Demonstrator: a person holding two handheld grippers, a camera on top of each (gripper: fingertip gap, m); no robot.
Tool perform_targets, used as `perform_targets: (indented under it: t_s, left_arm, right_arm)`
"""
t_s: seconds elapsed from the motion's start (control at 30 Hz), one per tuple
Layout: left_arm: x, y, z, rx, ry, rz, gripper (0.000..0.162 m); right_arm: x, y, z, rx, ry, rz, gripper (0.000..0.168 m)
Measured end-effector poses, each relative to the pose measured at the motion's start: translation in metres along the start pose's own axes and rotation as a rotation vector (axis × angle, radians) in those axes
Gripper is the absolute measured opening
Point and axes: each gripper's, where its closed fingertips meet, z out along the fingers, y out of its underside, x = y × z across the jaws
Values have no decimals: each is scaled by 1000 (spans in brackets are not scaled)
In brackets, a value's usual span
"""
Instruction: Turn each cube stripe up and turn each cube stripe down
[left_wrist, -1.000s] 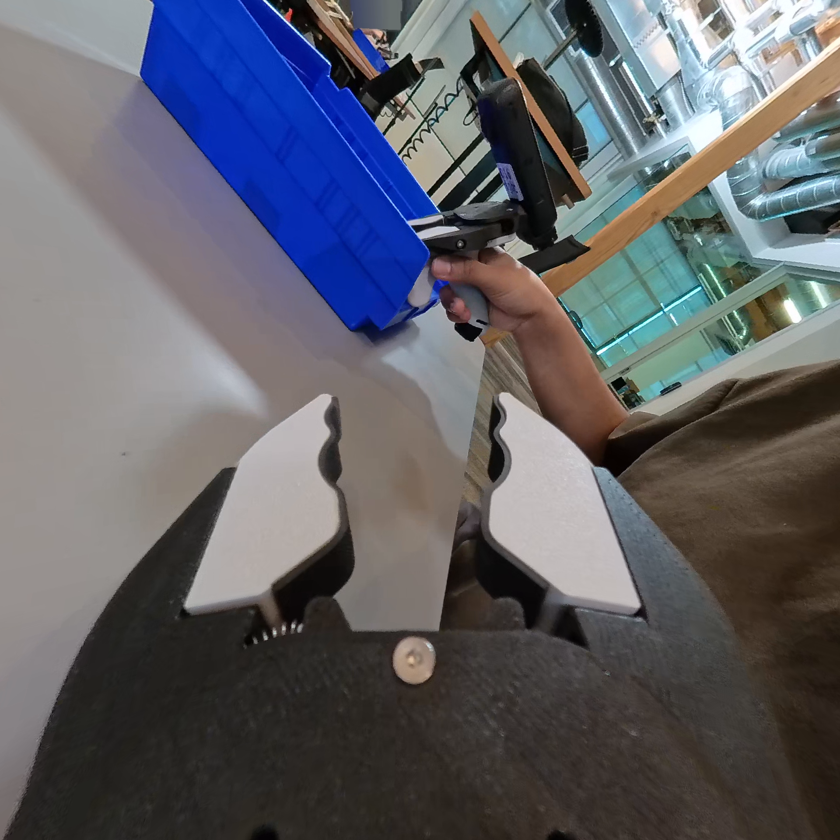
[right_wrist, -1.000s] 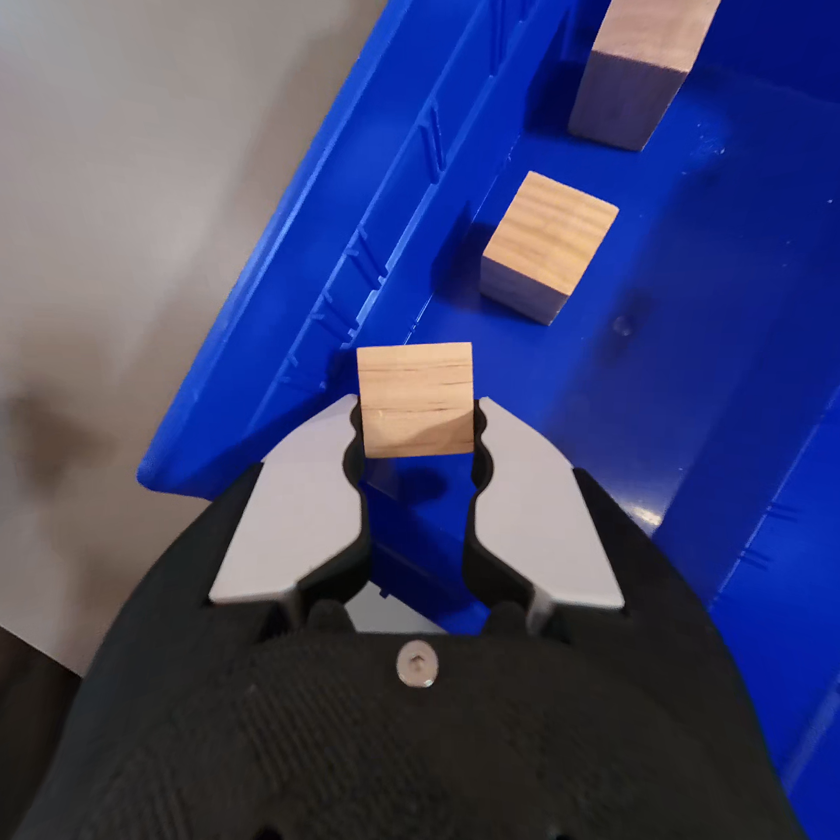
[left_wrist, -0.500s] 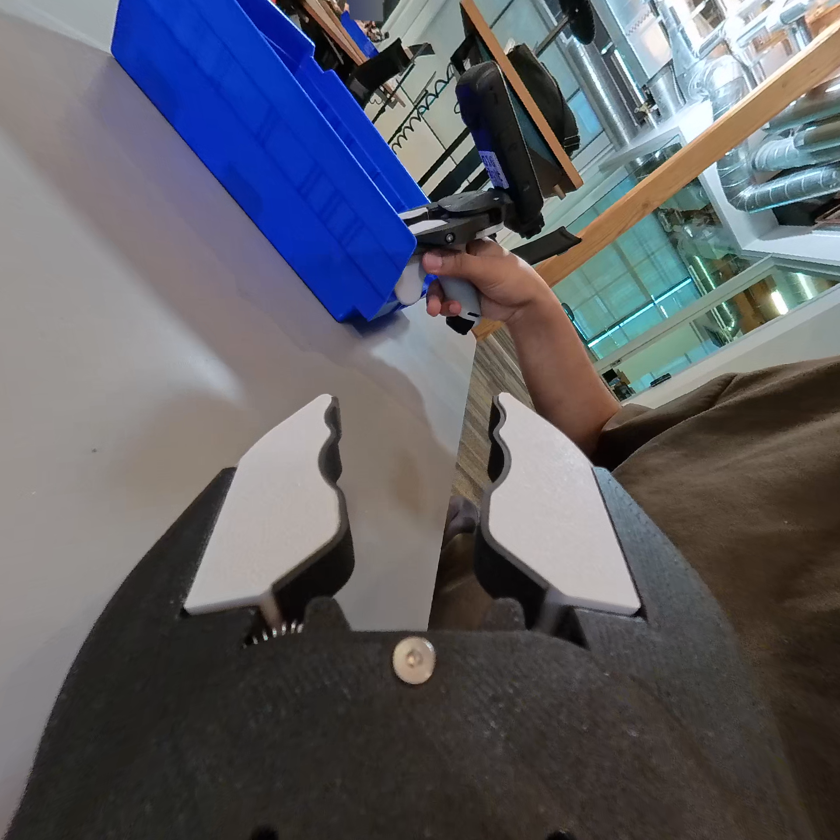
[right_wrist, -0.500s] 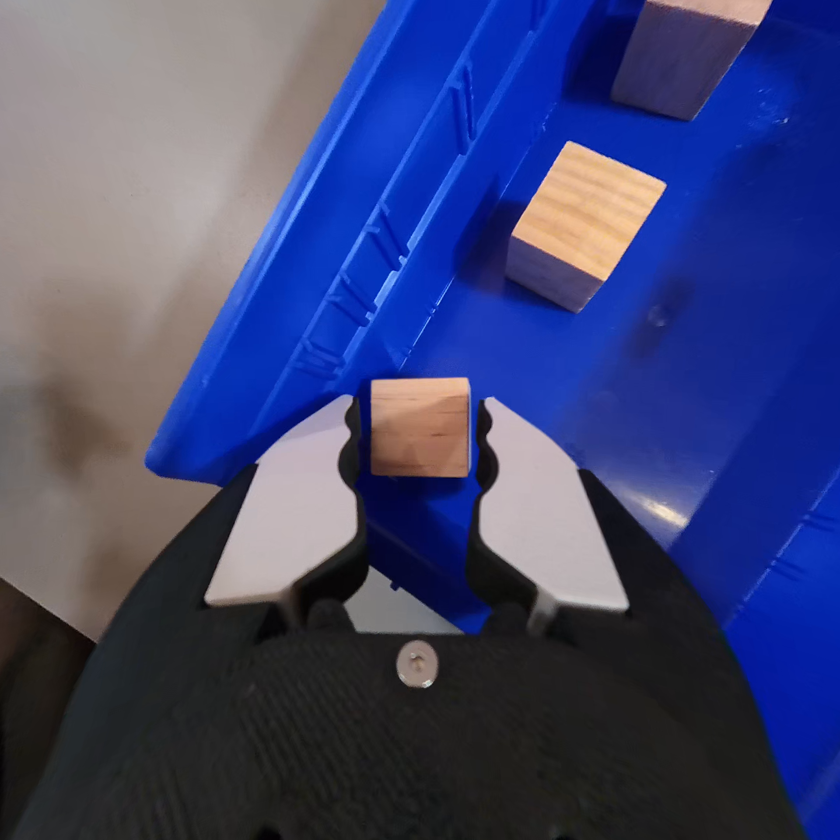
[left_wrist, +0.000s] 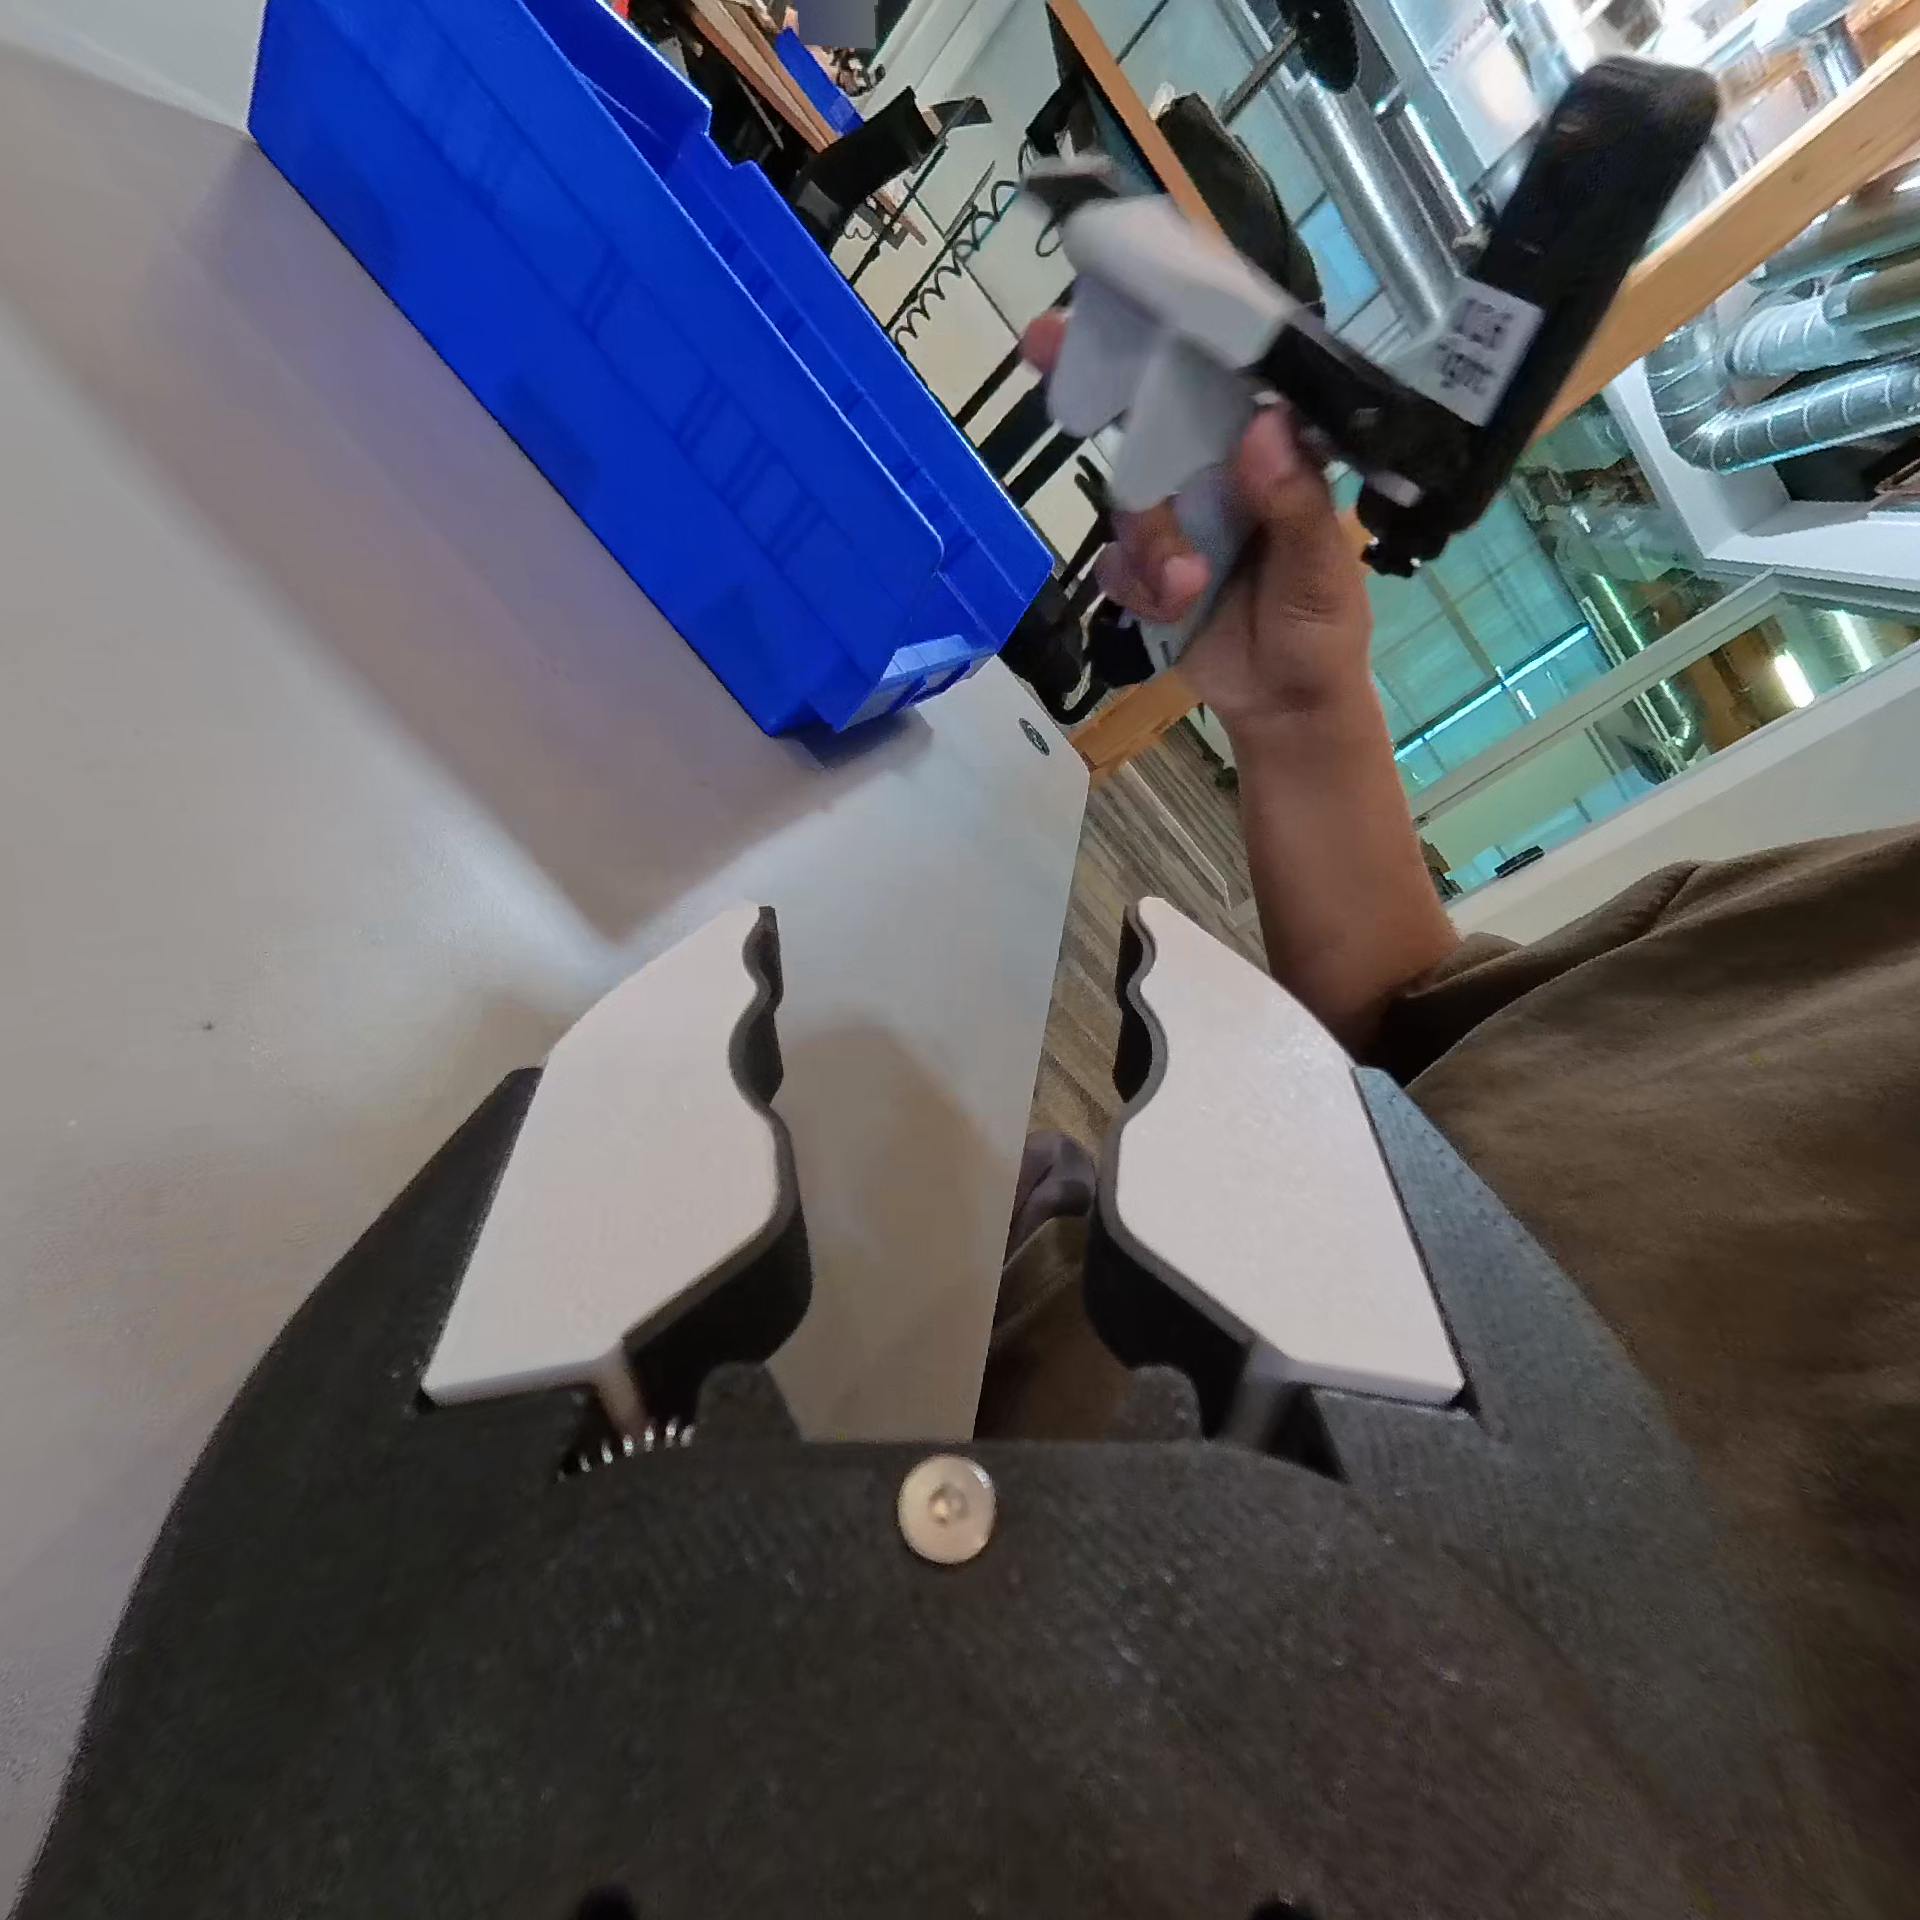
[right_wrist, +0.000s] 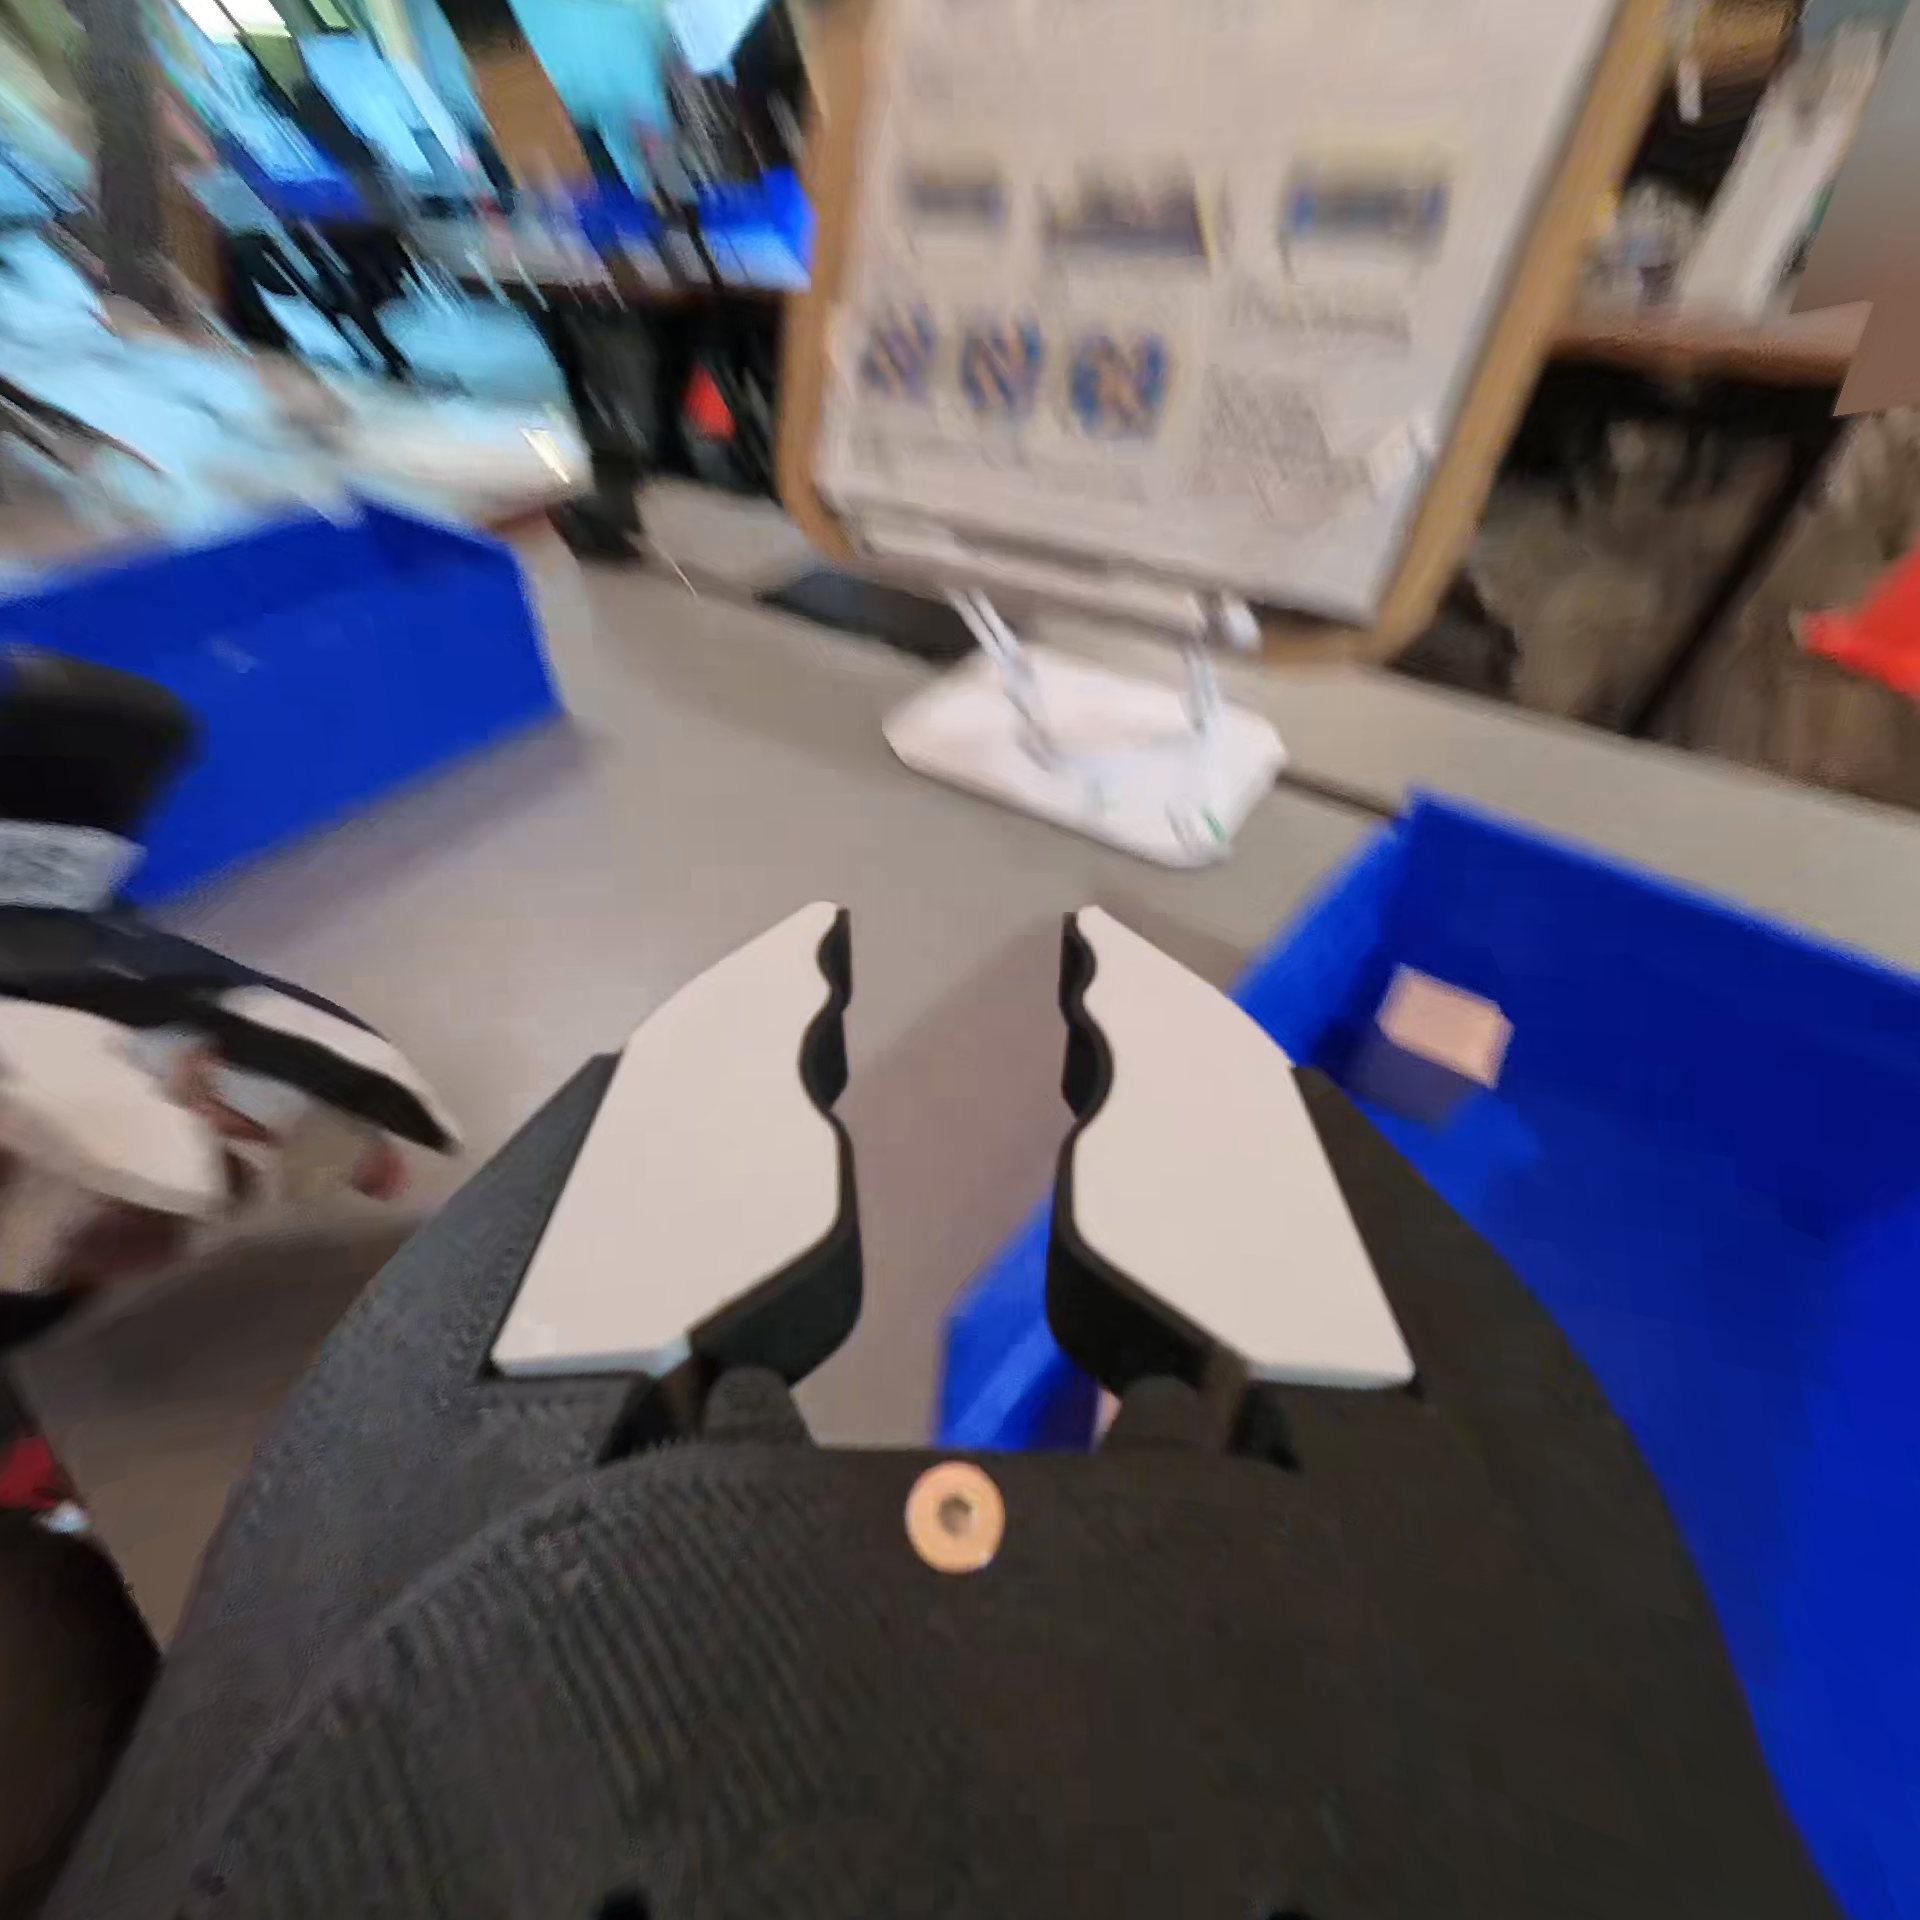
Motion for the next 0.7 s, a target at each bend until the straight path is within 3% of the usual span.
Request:
perform_targets:
  t_s: [0.07,0.13,0.27,0.43,0.57,0.67,0.7]
  left_arm:
    - [0,0,0,-1,-1,3,62]
    - [0,0,0,-1,-3,7,62]
    - [0,-1,-2,3,-7,16,61]
    - [-1,-3,-4,12,-13,23,58]
    - [0,-3,-5,6,14,20,41]
    - [1,-5,-5,5,30,19,21]
    - [0,-7,-6,16,32,27,6]
  right_arm:
    - [-37,-24,-4,176,-119,37,38]
    - [-70,-22,0,234,-244,92,40]
    - [-98,17,23,173,-318,148,38]
    - [-97,43,36,92,-277,104,14]
    - [-91,54,40,66,-227,49,0]
    - [-86,55,40,87,-185,13,0]
    - [-84,53,40,108,-164,-4,0]
